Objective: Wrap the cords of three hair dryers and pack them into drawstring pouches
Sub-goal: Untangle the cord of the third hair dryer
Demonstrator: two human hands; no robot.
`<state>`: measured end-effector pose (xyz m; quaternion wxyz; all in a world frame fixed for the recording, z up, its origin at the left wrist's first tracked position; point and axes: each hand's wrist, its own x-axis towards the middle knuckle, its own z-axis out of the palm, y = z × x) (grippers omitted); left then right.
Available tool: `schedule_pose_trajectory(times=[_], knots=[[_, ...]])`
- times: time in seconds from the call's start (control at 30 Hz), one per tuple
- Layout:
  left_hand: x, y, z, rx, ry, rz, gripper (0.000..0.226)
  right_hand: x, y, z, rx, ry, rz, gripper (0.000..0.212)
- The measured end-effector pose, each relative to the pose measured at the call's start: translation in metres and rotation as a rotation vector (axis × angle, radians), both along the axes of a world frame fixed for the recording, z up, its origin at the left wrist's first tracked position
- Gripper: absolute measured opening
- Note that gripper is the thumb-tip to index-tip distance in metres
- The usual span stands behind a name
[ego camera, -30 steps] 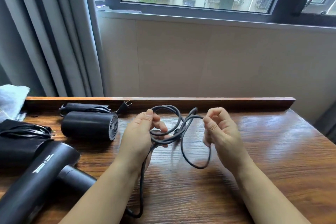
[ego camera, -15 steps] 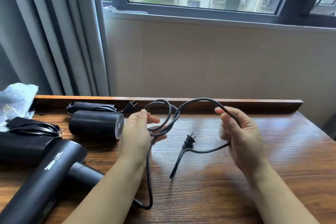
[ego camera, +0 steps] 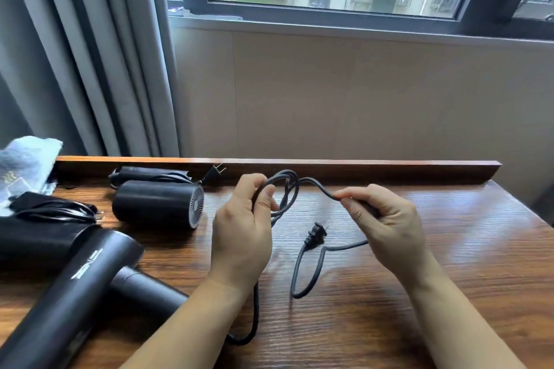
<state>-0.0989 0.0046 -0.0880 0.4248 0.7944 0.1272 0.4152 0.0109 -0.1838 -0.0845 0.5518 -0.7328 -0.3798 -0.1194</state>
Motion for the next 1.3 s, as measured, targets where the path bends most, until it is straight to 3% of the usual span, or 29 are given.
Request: schedule_pose_trajectory(times=[0.07, 0.17, 0.33, 0.47, 0.63, 0.77, 0.87, 0.93, 1.03, 1.17, 1.3], knots=[[0.001, -0.001, 0.0, -0.048, -0.029, -0.054, 0.01, 0.003, 0.0, -0.003, -0.041, -0.009, -0.018, 0.014], [0.002, -0.004, 0.007, -0.305, -0.096, -0.176, 0.018, 0.003, -0.001, -0.004, -0.081, -0.013, -0.008, 0.013], [0.003, -0.004, 0.014, -0.574, -0.118, -0.262, 0.017, -0.001, 0.0, 0.0, -0.166, 0.053, 0.161, 0.015], [0.005, -0.002, 0.01, -0.571, -0.089, -0.197, 0.018, -0.005, 0.002, 0.0, -0.287, 0.235, 0.363, 0.015], [0.005, -0.002, 0.005, -0.401, -0.046, -0.171, 0.016, 0.0, 0.005, -0.008, -0.313, 0.018, 0.073, 0.014], [0.004, -0.004, -0.001, -0.265, 0.026, -0.092, 0.012, 0.0, 0.005, -0.009, -0.337, -0.149, 0.05, 0.014], [0.005, -0.004, -0.005, -0.247, 0.082, -0.083, 0.009, -0.006, 0.004, -0.006, -0.291, -0.05, 0.077, 0.035], [0.005, -0.005, -0.006, -0.224, 0.106, -0.132, 0.01, -0.006, 0.004, -0.006, -0.255, -0.027, 0.03, 0.039], [0.003, -0.009, -0.002, -0.266, 0.095, -0.227, 0.017, -0.001, 0.006, -0.008, -0.203, -0.032, -0.055, 0.02], [-0.002, -0.016, 0.008, -0.43, 0.018, -0.378, 0.015, -0.004, 0.008, -0.006, -0.19, 0.163, 0.065, 0.026], [-0.005, -0.026, 0.009, -0.619, -0.031, -0.689, 0.008, -0.011, 0.012, -0.005, -0.217, 0.258, 0.138, 0.021]])
